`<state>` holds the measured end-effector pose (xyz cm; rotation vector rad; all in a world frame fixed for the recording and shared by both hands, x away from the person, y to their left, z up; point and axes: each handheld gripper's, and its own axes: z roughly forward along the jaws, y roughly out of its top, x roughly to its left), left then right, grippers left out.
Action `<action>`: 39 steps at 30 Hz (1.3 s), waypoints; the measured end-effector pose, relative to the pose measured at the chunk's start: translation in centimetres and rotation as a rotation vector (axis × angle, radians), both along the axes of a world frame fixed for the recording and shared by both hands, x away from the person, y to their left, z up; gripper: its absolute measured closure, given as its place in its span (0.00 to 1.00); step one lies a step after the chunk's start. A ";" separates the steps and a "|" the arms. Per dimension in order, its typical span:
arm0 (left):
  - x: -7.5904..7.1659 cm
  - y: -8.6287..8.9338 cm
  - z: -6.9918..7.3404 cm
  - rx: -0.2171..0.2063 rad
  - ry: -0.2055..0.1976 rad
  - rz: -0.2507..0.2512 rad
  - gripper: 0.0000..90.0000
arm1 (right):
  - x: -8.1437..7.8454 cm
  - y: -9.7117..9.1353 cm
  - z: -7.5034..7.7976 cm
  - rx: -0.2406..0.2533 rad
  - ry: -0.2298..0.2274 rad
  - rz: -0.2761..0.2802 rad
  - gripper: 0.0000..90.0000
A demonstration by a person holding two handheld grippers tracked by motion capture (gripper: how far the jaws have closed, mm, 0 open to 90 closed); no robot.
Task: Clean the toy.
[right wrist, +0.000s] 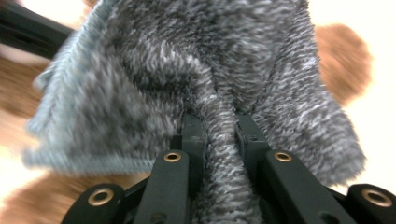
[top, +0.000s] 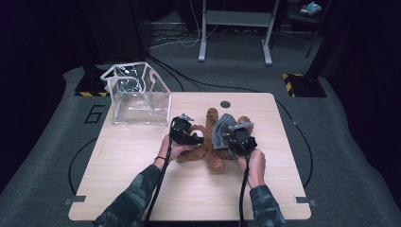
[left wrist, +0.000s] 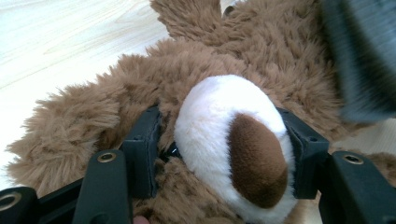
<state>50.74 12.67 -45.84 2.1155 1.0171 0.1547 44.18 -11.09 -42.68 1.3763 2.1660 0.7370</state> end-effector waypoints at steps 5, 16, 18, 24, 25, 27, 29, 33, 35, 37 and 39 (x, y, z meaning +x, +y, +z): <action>0.1 -0.1 0.1 0.011 0.002 0.005 0.45 | -0.3 -1.7 0.2 -0.006 0.006 -0.054 0.86; 0.2 0.0 0.1 0.011 0.011 -0.007 0.45 | -0.6 4.8 -0.2 0.007 0.012 0.131 0.85; 0.3 0.0 0.0 0.011 0.009 -0.013 0.45 | -0.6 4.0 -0.6 0.038 0.022 0.122 0.86; 0.5 0.2 -0.1 -0.003 0.008 -0.025 0.45 | -1.2 1.3 -0.6 0.042 0.045 0.081 0.86; 0.5 0.2 -0.1 -0.004 0.010 -0.030 0.46 | -1.2 0.8 -0.6 0.039 0.045 0.074 0.86; 0.5 0.2 -0.1 -0.001 0.011 -0.032 0.46 | -1.5 -0.4 -0.9 0.047 0.055 0.045 0.86; 0.5 0.1 -0.1 0.000 0.010 -0.037 0.46 | -1.7 -1.7 -1.3 0.054 0.060 0.014 0.86; 0.5 0.1 -0.1 0.001 0.009 -0.041 0.46 | -1.8 -3.0 -1.8 0.035 0.077 -0.012 0.86; 0.6 0.2 -0.1 0.000 0.008 -0.041 0.46 | -1.9 -3.6 -1.3 0.033 0.086 -0.012 0.86; 0.6 0.2 -0.2 -0.001 0.008 -0.040 0.46 | -1.9 -4.4 -0.1 0.056 0.053 -0.035 0.86; 0.6 0.2 -0.2 0.000 0.006 -0.042 0.46 | -1.5 -5.7 1.7 0.093 -0.002 -0.079 0.85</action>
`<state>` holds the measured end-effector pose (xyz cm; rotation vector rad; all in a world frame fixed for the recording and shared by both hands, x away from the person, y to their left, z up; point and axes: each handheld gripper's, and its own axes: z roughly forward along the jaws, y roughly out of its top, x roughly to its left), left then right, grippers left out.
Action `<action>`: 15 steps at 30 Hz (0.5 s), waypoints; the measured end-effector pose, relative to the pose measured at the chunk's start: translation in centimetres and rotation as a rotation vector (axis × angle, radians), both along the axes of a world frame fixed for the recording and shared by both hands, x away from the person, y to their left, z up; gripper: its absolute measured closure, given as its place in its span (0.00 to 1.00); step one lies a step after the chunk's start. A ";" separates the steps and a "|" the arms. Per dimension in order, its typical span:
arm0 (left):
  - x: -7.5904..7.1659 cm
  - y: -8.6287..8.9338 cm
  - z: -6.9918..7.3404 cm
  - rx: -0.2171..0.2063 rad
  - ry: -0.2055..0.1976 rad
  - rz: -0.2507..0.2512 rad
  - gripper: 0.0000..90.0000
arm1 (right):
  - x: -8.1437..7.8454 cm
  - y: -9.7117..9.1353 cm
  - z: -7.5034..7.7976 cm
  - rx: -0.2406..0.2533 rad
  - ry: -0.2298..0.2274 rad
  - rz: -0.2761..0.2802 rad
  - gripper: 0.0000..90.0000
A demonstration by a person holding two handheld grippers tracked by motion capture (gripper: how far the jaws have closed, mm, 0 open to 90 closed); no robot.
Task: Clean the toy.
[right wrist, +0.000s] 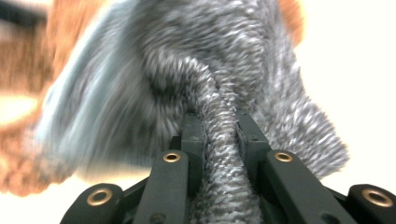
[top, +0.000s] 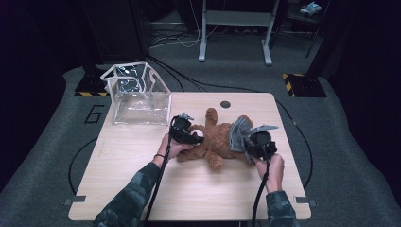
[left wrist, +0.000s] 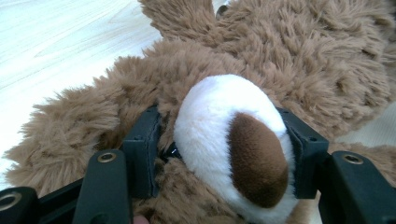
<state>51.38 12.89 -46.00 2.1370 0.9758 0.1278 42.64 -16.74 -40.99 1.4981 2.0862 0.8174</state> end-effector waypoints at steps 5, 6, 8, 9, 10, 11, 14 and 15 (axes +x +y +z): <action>0.0 -0.2 0.1 0.017 -0.013 -0.007 0.46 | 3.7 -0.7 0.8 0.053 -0.004 0.015 0.85; 0.0 -0.2 0.1 0.016 -0.012 -0.009 0.46 | 4.4 -0.2 0.4 0.034 0.022 0.021 0.85; 0.0 -0.1 0.0 0.014 -0.010 -0.009 0.46 | 5.8 0.9 -0.9 -0.004 0.055 0.053 0.86; 0.0 -0.1 0.1 0.013 -0.006 -0.011 0.46 | 6.3 1.3 -1.5 -0.025 0.070 0.035 0.86; 0.0 -0.1 0.0 0.008 -0.009 -0.007 0.46 | 6.9 1.2 -2.1 -0.033 0.080 0.028 0.86; 0.0 -0.1 0.0 0.007 -0.006 -0.008 0.46 | 7.3 0.9 -2.6 -0.022 0.092 0.006 0.86; 0.1 0.0 0.0 0.001 -0.005 -0.007 0.46 | 8.5 -0.2 -3.9 -0.040 0.129 -0.088 0.86; 0.1 0.0 0.0 0.001 -0.005 -0.005 0.46 | 8.7 -0.6 -4.2 -0.049 0.140 -0.100 0.86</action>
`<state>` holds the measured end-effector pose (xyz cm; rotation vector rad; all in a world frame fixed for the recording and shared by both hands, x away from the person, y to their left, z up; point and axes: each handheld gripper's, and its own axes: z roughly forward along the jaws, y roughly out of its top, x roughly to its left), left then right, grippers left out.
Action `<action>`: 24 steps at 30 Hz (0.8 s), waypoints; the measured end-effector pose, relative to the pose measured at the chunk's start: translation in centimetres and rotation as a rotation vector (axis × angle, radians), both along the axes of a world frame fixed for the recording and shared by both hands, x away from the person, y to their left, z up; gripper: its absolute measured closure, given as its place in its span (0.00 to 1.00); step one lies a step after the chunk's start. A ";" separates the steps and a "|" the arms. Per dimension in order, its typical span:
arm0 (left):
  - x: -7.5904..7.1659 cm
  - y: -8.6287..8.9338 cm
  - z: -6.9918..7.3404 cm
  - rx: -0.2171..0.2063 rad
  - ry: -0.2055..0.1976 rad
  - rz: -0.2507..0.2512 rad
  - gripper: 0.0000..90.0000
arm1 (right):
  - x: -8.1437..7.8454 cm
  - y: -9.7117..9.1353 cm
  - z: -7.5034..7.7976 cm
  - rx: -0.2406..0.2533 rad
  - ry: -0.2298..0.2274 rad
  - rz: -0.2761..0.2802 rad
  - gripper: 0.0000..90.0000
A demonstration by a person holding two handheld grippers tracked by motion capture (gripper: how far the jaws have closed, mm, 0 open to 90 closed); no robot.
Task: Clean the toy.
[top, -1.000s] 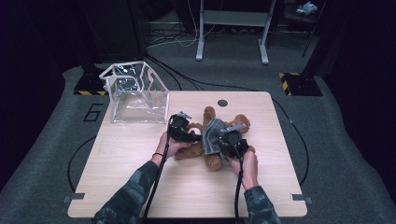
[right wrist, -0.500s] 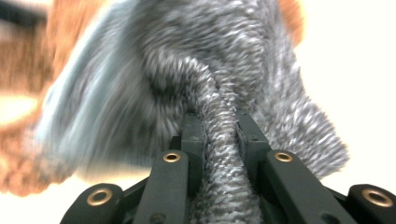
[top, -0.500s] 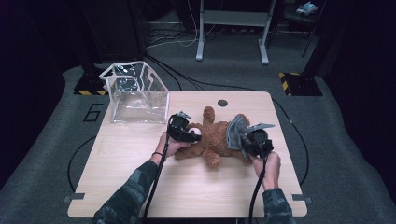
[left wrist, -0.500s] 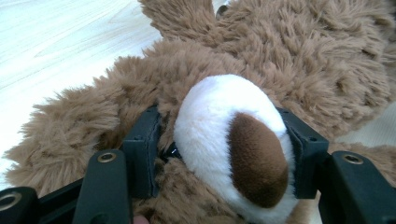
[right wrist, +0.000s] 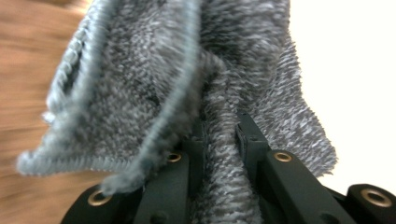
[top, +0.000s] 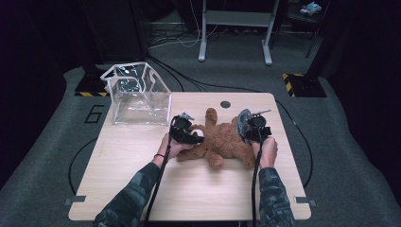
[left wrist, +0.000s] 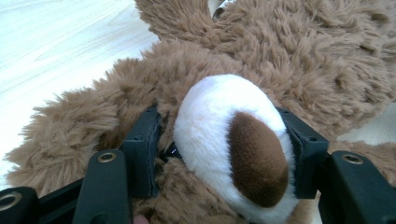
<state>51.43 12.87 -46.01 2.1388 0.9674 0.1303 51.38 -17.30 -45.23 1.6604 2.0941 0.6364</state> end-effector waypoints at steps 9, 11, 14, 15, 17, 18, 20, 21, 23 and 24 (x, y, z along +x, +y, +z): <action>0.0 0.0 0.0 0.004 -0.002 0.001 0.46 | -2.9 -2.1 3.2 0.042 -0.050 -0.034 0.85; 0.0 -0.1 0.0 0.006 -0.002 0.004 0.46 | -4.0 -1.4 4.6 0.062 -0.087 0.018 0.85; 0.0 -0.1 0.0 0.007 0.000 0.007 0.46 | -4.5 0.2 4.8 0.061 -0.082 0.096 0.85; 0.0 -0.1 0.0 0.004 0.000 0.007 0.46 | -4.3 0.7 4.3 0.066 -0.064 0.108 0.85; -0.1 -0.1 0.0 0.003 0.003 0.010 0.46 | -3.6 1.5 2.7 0.044 -0.021 0.119 0.85; -0.1 -0.1 0.0 0.004 0.003 0.009 0.46 | -3.5 1.7 2.1 0.045 -0.012 0.122 0.86; -0.1 -0.1 0.0 0.004 -0.002 0.014 0.46 | -3.1 1.6 1.0 0.048 0.009 0.110 0.86; -0.1 -0.1 0.0 0.004 -0.004 0.014 0.46 | -2.9 1.2 0.5 0.046 0.010 0.107 0.86; -0.1 -0.1 0.0 0.004 -0.005 0.015 0.46 | -2.7 0.8 -0.2 0.023 0.042 0.093 0.86; -0.2 -0.1 0.0 0.001 -0.006 0.018 0.45 | -2.6 0.7 -0.5 -0.007 0.055 0.089 0.86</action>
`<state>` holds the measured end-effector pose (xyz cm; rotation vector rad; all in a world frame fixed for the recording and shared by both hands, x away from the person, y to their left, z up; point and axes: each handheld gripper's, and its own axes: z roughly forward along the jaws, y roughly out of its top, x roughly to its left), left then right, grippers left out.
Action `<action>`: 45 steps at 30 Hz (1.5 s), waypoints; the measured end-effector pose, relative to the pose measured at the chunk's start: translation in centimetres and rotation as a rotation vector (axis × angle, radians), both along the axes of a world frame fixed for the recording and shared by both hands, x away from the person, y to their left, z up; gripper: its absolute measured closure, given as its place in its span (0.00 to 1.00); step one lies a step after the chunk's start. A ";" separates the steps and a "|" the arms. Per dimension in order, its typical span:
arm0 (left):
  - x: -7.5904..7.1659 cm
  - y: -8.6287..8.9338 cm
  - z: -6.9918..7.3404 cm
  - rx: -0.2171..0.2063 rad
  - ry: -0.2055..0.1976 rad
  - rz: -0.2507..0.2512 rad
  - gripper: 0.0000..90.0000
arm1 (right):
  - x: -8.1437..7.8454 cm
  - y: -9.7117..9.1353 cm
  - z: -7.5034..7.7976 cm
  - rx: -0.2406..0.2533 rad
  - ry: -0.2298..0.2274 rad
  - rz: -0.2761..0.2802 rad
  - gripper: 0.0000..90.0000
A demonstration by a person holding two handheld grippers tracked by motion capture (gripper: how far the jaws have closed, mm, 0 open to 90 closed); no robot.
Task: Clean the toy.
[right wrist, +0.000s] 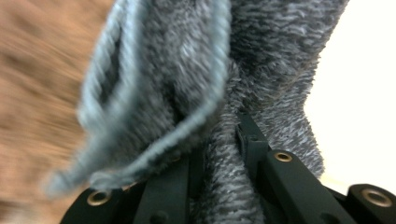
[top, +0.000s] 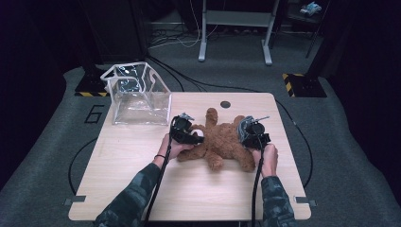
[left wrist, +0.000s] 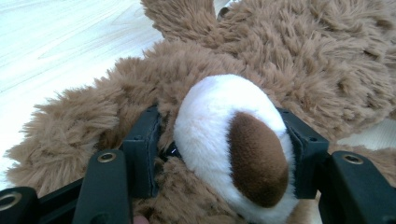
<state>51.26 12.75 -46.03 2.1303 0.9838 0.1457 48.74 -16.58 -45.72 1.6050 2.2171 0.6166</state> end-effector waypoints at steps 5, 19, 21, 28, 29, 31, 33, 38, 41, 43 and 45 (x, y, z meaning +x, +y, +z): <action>0.0 0.0 0.0 0.000 0.001 0.000 0.46 | 0.0 -1.8 -0.9 -0.102 0.045 -0.056 0.86; -0.1 -0.1 0.1 0.010 0.000 0.002 0.45 | -3.0 1.4 3.0 -0.022 -0.072 0.072 0.85; -0.3 -0.2 0.0 0.012 -0.002 0.001 0.45 | -2.6 0.8 1.8 -0.018 -0.065 0.052 0.86; -0.3 -0.2 0.0 0.012 -0.003 0.008 0.46 | -2.6 -1.8 -1.5 -0.091 0.033 -0.013 0.86; -0.3 -0.2 0.0 0.013 -0.002 0.008 0.46 | -2.9 -2.2 -1.4 -0.082 0.025 -0.029 0.86; -0.2 -0.2 0.0 0.010 -0.001 0.010 0.46 | -3.7 -2.8 -0.4 -0.051 -0.015 -0.048 0.86; -0.1 -0.2 0.1 0.018 0.003 0.006 0.46 | -4.9 -3.0 1.5 -0.008 -0.071 -0.058 0.85; 0.1 -0.2 0.1 0.022 0.014 0.010 0.46 | -7.5 -2.0 4.0 0.043 -0.163 -0.015 0.85; 0.3 -0.3 0.2 0.026 0.019 0.013 0.46 | -8.2 -1.3 2.8 0.024 -0.142 0.007 0.85; 0.3 -0.4 0.2 0.036 0.020 0.013 0.46 | -8.4 -1.2 1.1 0.018 -0.104 0.006 0.85; 0.4 -0.4 0.2 0.034 0.022 0.014 0.45 | -8.9 -1.3 -0.6 -0.001 -0.108 -0.006 0.86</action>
